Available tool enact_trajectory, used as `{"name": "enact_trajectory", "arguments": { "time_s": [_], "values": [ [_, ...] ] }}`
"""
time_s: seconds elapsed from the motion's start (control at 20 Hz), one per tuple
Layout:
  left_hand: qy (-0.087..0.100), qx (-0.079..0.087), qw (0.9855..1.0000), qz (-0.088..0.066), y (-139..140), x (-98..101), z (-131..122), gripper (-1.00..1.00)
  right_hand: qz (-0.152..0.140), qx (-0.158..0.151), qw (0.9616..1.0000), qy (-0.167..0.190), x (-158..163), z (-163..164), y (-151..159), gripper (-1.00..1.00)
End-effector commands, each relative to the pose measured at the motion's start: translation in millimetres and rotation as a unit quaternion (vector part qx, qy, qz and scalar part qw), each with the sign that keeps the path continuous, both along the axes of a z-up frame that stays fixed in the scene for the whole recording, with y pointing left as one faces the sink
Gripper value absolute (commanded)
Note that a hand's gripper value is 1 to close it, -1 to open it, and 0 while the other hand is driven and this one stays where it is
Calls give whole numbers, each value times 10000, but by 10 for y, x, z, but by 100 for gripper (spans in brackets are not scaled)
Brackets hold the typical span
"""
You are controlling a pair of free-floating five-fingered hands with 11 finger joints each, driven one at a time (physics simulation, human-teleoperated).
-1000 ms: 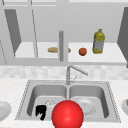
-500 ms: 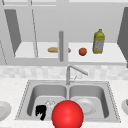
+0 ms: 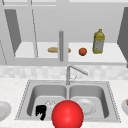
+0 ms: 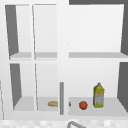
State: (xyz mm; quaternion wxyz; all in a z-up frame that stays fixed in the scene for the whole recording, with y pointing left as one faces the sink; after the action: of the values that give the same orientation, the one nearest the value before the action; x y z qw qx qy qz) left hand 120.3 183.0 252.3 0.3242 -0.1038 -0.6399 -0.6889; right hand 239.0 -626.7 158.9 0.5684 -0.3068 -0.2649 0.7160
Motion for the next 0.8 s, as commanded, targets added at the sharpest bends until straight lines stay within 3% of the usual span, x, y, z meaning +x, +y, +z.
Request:
{"name": "enact_trajectory", "arguments": {
  "time_s": [0.0,0.75],
  "values": [
    [0,0,10000,0,0,0,0,0,-417,112,9990,137,51,31,39,-100],
    [0,0,10000,0,0,0,0,0,-676,-124,9957,616,161,169,30,-100]
  ]
}}
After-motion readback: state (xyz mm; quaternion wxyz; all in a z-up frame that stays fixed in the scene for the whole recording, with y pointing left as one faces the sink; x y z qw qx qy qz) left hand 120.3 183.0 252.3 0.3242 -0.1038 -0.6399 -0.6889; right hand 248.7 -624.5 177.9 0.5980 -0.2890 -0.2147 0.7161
